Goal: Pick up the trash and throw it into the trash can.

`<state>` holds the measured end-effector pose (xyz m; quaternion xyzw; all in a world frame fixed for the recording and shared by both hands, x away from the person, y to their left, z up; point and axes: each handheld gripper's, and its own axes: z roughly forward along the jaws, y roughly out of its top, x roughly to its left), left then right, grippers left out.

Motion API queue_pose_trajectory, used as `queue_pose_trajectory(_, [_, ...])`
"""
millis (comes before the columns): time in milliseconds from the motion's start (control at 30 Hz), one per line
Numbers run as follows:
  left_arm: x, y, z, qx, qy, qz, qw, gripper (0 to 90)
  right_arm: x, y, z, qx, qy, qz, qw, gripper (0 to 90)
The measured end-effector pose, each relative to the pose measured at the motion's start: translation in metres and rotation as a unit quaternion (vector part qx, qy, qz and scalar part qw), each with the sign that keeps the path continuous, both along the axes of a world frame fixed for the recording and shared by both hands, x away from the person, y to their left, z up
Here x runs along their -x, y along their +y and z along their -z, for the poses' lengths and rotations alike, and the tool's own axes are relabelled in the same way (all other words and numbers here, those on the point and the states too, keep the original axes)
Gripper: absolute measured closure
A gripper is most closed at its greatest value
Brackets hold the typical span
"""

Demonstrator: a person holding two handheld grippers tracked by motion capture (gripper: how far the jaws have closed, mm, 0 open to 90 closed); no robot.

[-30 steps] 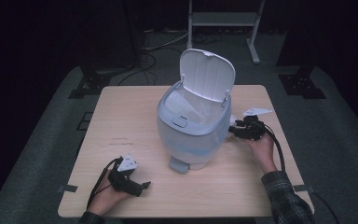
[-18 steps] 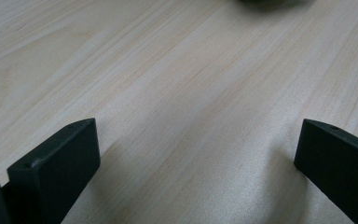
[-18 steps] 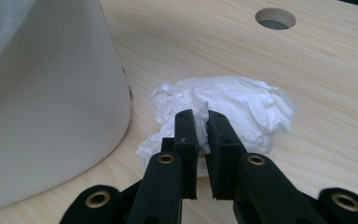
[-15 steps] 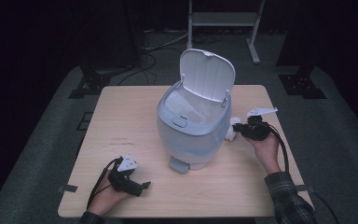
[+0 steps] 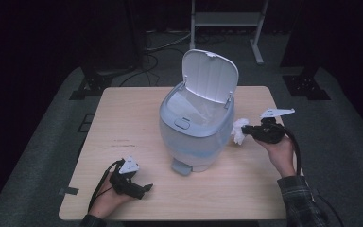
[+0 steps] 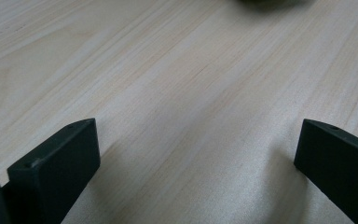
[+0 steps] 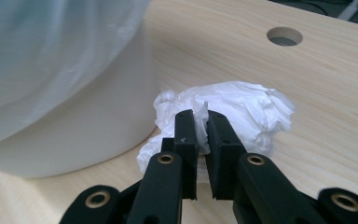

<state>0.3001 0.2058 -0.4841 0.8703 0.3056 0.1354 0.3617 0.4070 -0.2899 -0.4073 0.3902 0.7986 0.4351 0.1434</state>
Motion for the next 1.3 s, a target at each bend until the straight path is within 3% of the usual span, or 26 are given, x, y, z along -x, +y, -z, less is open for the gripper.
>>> queue_pose_trajectory(533, [0.0,0.0,0.0,0.0,0.0,0.0,1.0,0.0,0.022,-0.023,-0.024,-0.025,-0.016,-0.041,0.9987,83.4])
queue_pose_trajectory(667, [0.0,0.0,0.0,0.0,0.0,0.0,1.0,0.0,0.026,-0.03,-0.033,-0.043,-0.012,-0.063,0.997,83.3])
queue_pose_trajectory(967, [0.0,0.0,0.0,0.0,0.0,0.0,1.0,0.0,0.035,-0.039,-0.049,-0.065,-0.02,-0.084,0.9942,83.3])
queue_pose_trajectory(1300, [0.0,0.0,0.0,0.0,0.0,0.0,1.0,0.0,0.043,-0.043,-0.065,-0.068,-0.032,-0.1,0.9921,83.3])
